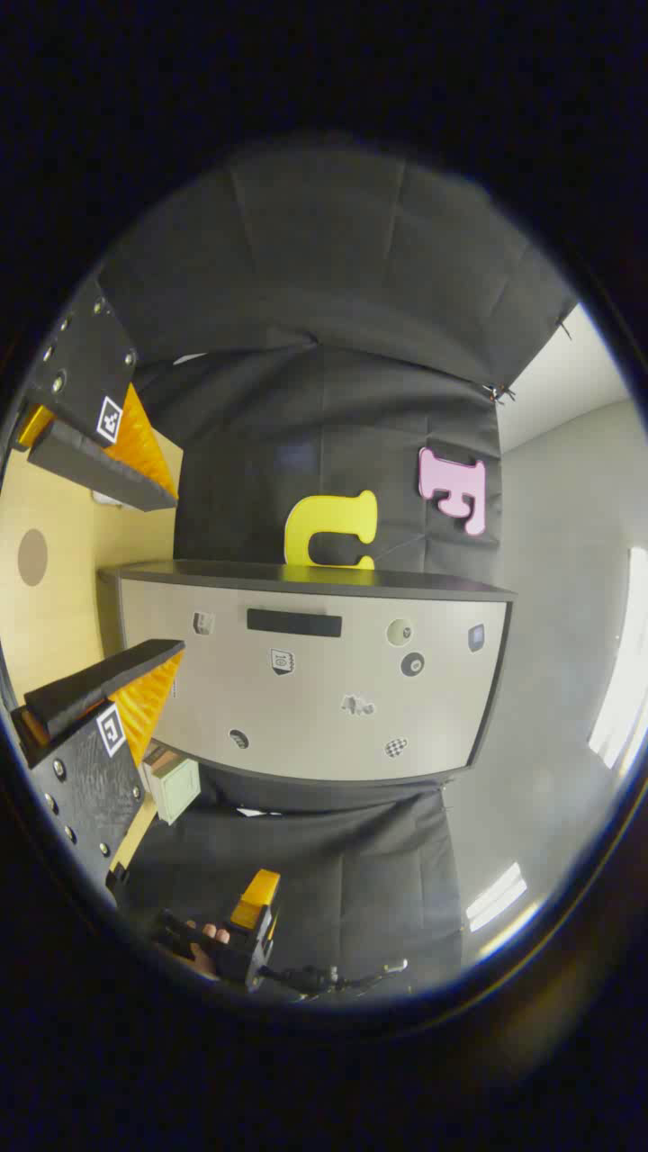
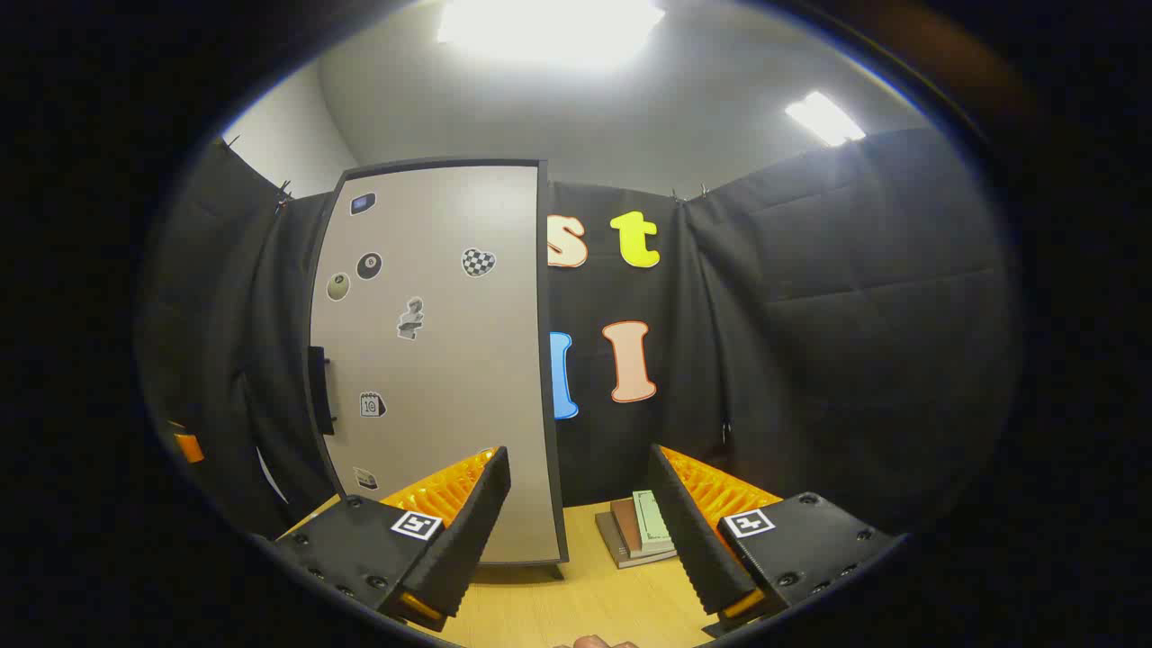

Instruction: Open the cabinet door with the right hand, grasp the bottle in the cabinet with the left hand and place it on the coaster, then close the cabinet door with the right hand.

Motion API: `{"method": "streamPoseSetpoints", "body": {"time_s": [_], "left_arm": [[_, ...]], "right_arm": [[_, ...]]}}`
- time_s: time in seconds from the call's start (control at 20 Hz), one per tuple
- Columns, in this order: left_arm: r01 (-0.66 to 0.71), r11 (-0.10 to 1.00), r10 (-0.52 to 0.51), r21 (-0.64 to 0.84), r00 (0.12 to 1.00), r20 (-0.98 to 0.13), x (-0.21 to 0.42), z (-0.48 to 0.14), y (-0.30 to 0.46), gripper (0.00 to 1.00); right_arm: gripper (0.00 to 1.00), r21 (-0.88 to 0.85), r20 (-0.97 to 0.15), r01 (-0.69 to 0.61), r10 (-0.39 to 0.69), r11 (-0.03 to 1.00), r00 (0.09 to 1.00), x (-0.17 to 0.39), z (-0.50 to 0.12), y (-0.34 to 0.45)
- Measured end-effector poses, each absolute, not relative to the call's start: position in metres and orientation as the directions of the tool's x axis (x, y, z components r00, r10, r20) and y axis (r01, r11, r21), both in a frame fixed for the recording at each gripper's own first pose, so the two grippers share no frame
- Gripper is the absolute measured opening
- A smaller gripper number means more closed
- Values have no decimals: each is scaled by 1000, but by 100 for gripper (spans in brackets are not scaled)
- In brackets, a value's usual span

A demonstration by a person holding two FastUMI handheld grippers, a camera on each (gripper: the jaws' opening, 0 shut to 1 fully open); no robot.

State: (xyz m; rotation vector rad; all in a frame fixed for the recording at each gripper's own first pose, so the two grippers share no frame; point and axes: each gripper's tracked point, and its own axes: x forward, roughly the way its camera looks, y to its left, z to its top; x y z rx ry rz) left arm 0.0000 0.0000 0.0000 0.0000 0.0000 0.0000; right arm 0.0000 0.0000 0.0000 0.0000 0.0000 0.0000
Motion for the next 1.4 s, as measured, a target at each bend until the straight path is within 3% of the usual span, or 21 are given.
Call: {"method": "streamPoseSetpoints", "body": {"time_s": [0.95, 1.4], "left_arm": [[-6, 1000, 6, 20, 1000, -11, 0, -16, 2, 89], [-36, 998, 37, 58, 999, -18, 3, -41, 10, 89]], "right_arm": [[98, -31, -2, -99, 99, 995, 995, -10, -2, 5], [98, -44, 2, -218, 218, 975, 976, -4, 17, 41]]}}
